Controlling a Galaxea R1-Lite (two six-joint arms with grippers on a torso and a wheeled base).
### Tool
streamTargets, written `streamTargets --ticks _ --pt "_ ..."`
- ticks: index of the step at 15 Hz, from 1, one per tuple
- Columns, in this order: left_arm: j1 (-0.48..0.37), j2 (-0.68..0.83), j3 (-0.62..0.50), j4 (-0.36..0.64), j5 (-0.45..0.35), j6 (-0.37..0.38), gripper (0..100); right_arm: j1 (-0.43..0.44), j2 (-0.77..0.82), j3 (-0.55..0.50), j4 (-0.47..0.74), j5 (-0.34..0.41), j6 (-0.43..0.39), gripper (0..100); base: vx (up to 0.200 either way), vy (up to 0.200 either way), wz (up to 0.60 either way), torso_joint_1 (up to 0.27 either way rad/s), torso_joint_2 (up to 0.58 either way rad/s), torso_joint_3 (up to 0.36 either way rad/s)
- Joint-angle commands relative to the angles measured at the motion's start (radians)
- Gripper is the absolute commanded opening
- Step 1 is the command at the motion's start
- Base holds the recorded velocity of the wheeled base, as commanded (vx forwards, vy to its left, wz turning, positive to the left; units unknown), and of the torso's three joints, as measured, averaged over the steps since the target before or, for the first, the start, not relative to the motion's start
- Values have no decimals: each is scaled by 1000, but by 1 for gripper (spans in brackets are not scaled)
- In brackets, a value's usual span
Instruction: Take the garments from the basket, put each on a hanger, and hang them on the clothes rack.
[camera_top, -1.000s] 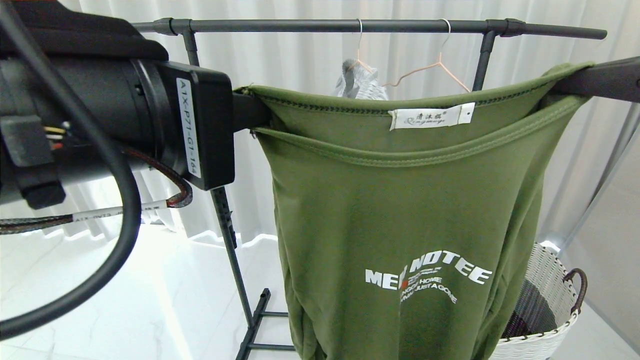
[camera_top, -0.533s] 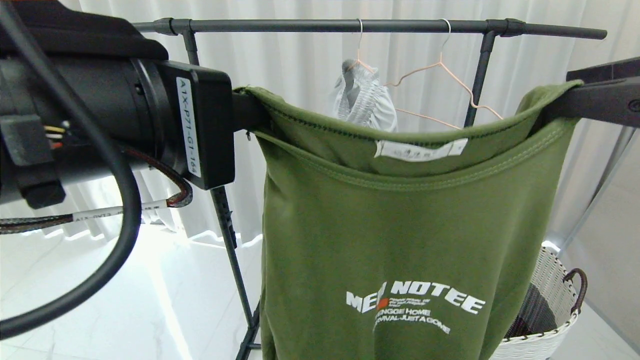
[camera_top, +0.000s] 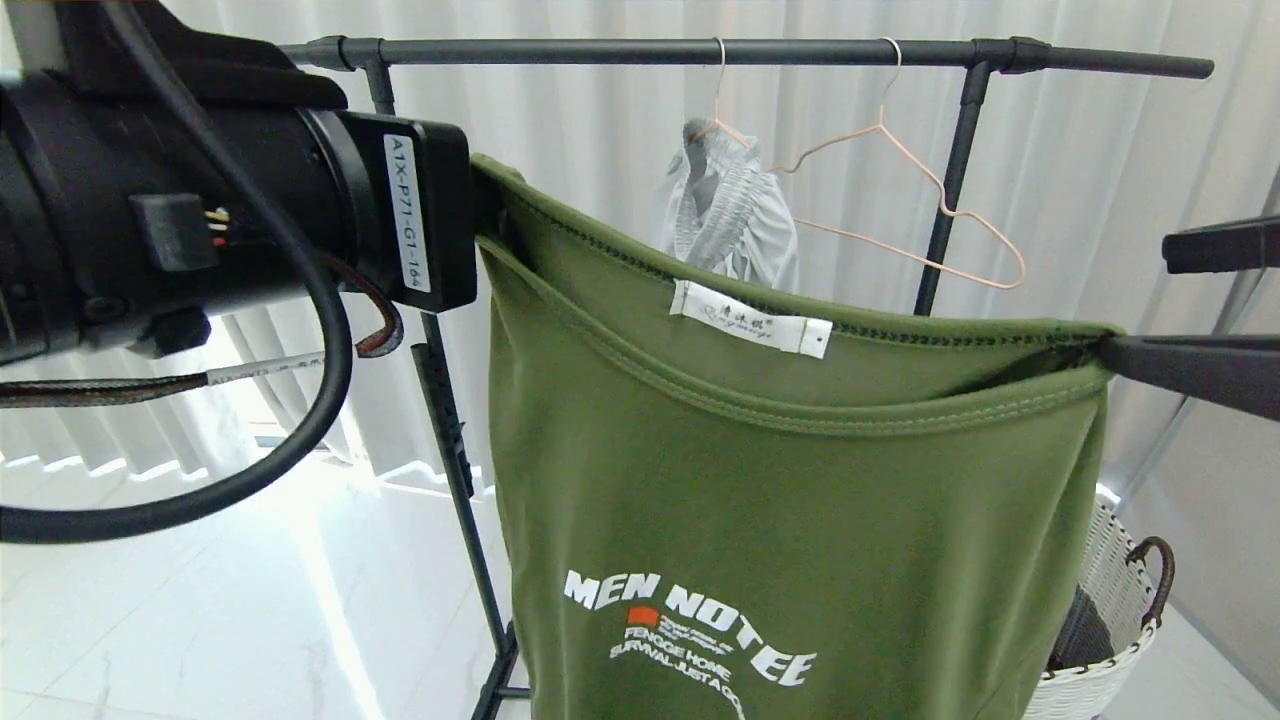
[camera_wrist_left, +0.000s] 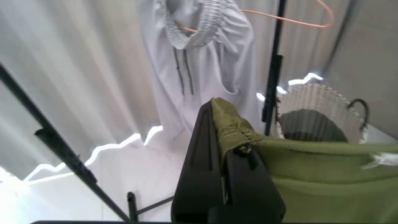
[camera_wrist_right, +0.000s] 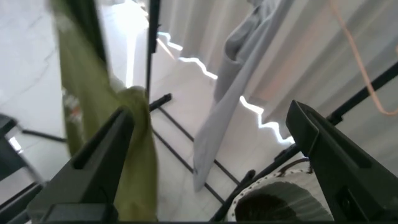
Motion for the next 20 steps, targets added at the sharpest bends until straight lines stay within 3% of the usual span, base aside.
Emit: streamTargets --ticks 1,5,8,11,13,16,18,20 --pt "7 7 10 0 0 0 0 1 -53 26 -2 13 0 100 0 0 0 0 0 0" --pt "7 1 49 0 6 1 0 -4 -57 34 -4 9 0 100 0 0 0 0 0 0" --pt "19 12 69 0 114 -5 0 -2 -76 40 -5 30 0 100 0 0 0 0 0 0" --pt "19 6 87 0 118 -6 0 -10 -88 72 -4 45 0 100 0 0 0 0 0 0" --pt "19 1 87 0 118 -6 0 -70 -87 103 -1 30 -11 100 0 0 0 0 0 0" --pt "18 -25 110 0 118 -5 0 -372 -82 273 -14 12 -126 100 0 0 0 0 0 0" --pt "18 -48 130 0 118 -5 0 -455 -87 390 -122 7 -126 100 0 0 0 0 0 0" --pt "18 -71 156 0 117 -6 0 -489 -85 478 -249 2 -130 100 0 0 0 364 -24 337"
